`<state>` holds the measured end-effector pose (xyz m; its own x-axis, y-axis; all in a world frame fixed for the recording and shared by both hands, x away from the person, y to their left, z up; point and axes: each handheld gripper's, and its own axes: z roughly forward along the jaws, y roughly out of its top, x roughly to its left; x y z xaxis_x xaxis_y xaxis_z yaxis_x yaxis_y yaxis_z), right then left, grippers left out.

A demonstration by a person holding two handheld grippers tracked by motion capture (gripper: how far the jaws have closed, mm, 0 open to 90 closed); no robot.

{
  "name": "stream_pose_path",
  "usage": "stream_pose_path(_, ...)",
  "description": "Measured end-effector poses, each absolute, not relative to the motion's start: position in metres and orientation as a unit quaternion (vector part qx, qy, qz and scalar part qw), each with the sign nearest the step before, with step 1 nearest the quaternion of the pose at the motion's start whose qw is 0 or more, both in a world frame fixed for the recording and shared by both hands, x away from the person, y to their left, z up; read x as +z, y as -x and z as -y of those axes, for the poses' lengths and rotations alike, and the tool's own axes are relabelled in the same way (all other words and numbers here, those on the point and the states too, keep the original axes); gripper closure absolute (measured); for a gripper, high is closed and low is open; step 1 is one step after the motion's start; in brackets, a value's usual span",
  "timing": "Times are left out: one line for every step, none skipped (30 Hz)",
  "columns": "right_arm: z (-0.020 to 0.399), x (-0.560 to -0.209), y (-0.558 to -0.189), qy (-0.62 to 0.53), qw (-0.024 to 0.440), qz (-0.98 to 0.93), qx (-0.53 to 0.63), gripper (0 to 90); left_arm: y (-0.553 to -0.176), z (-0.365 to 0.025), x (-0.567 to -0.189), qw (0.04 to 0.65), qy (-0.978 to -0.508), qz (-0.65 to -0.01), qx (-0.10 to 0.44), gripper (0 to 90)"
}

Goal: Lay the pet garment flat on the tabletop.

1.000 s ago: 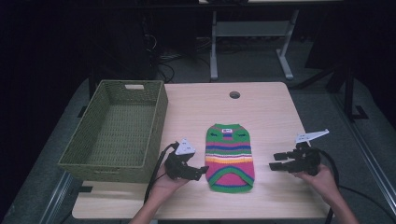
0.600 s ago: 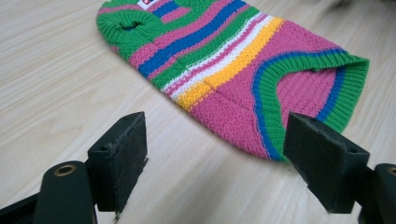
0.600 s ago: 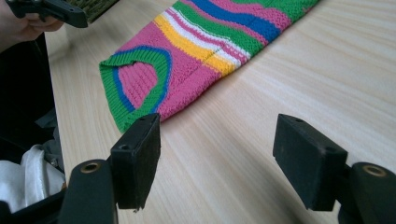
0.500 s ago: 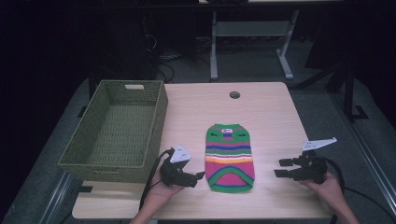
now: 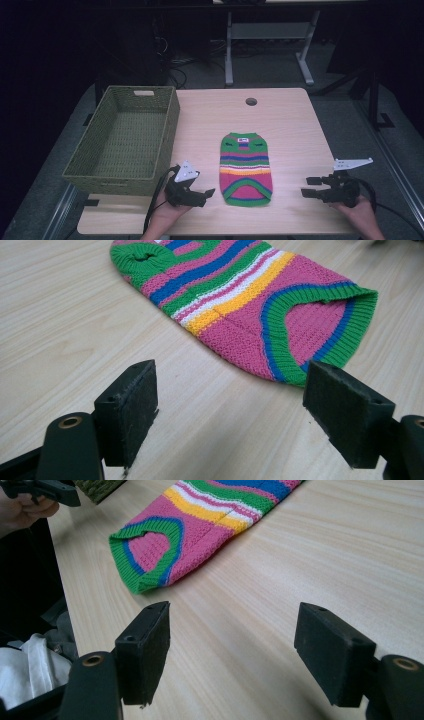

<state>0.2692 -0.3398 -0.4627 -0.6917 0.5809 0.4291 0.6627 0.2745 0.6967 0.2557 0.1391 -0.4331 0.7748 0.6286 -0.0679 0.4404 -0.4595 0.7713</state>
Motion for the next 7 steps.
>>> stream_pose_path(0.34, -0.463, -0.267, 0.39, 0.043, 0.796, -0.461, 30.0, -0.254, -0.139, -0.433, 0.415, -0.845, -0.318, 0.112, 21.4)
stream_pose_path(0.341, -0.463, -0.266, 0.388, 0.041, 0.796, -0.463, 30.0, -0.253, -0.141, -0.433, 0.414, -0.846, -0.317, 0.112, 21.4)
stream_pose_path(0.341, -0.462, -0.263, 0.391, 0.038, 0.794, -0.464, 29.9, -0.25, -0.141, -0.433, 0.416, -0.845, -0.318, 0.113, 21.5)
stream_pose_path(0.342, -0.462, -0.26, 0.392, 0.032, 0.793, -0.465, 29.8, -0.248, -0.142, -0.434, 0.417, -0.842, -0.322, 0.113, 21.5)
stream_pose_path(0.344, -0.463, -0.256, 0.394, 0.029, 0.79, -0.469, 29.7, -0.247, -0.143, -0.434, 0.419, -0.841, -0.324, 0.113, 21.5)
stream_pose_path(0.346, -0.463, -0.253, 0.394, 0.028, 0.787, -0.475, 29.7, -0.246, -0.145, -0.435, 0.421, -0.84, -0.325, 0.11, 21.4)
stream_pose_path(0.348, -0.464, -0.25, 0.395, 0.025, 0.786, -0.475, 29.7, -0.245, -0.146, -0.436, 0.423, -0.838, -0.328, 0.104, 21.5)
